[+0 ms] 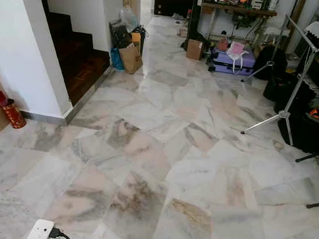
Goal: Move the pillow to the sofa from floor
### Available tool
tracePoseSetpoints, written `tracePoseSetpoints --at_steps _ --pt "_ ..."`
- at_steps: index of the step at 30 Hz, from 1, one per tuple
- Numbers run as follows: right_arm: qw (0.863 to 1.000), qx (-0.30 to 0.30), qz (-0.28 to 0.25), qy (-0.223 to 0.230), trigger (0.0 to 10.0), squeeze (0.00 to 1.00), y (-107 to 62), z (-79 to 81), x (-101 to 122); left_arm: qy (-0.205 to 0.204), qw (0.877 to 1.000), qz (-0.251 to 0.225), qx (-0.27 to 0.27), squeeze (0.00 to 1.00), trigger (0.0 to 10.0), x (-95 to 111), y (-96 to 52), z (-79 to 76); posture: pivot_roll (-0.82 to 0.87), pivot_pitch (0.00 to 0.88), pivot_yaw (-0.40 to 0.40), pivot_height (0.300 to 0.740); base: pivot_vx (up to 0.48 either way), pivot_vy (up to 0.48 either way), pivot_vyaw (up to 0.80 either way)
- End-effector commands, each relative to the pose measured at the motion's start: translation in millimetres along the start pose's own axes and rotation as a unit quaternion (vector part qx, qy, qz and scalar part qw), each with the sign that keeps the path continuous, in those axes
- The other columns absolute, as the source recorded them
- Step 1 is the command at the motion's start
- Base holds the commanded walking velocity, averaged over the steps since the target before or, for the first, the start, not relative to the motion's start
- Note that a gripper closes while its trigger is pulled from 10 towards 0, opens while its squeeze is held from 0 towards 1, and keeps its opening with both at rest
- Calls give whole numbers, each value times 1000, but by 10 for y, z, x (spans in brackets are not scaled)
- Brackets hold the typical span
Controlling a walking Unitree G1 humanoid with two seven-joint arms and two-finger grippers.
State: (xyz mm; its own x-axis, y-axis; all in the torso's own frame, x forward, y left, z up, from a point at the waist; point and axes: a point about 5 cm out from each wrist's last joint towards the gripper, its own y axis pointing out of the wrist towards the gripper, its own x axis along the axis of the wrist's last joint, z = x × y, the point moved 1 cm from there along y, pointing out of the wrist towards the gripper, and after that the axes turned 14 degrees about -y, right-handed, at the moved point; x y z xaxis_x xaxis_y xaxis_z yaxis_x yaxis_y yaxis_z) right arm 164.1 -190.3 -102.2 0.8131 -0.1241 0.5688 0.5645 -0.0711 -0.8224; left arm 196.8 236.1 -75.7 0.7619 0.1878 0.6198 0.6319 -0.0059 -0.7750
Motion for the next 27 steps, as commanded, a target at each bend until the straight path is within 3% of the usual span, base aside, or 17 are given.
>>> tracePoseSetpoints --at_steps 1,11,14,16,27 --pt "1000 2 1 -8 10000 0 0 2 -1 -13 1000 11 5 0 10000 -76 -10 6 51 0 -13 740 0 0 0" --pt "1000 1 -3 0 10000 0 8 0 36 -32 999 12 25 0 10000 -169 -35 45 76 1 -29 740 0 0 0" --pt "1000 4 -6 -23 10000 0 11 18 53 -33 999 13 27 0 10000 -176 -39 53 74 7 -22 740 0 0 0" --pt "999 25 -27 1 10000 0 13 63 96 -32 999 14 27 0 10000 -182 -41 56 72 9 -17 740 0 0 800" --pt "1000 19 -17 -8 10000 0 10 70 61 -31 999 11 26 0 10000 -164 -38 55 77 15 -12 740 0 0 800"
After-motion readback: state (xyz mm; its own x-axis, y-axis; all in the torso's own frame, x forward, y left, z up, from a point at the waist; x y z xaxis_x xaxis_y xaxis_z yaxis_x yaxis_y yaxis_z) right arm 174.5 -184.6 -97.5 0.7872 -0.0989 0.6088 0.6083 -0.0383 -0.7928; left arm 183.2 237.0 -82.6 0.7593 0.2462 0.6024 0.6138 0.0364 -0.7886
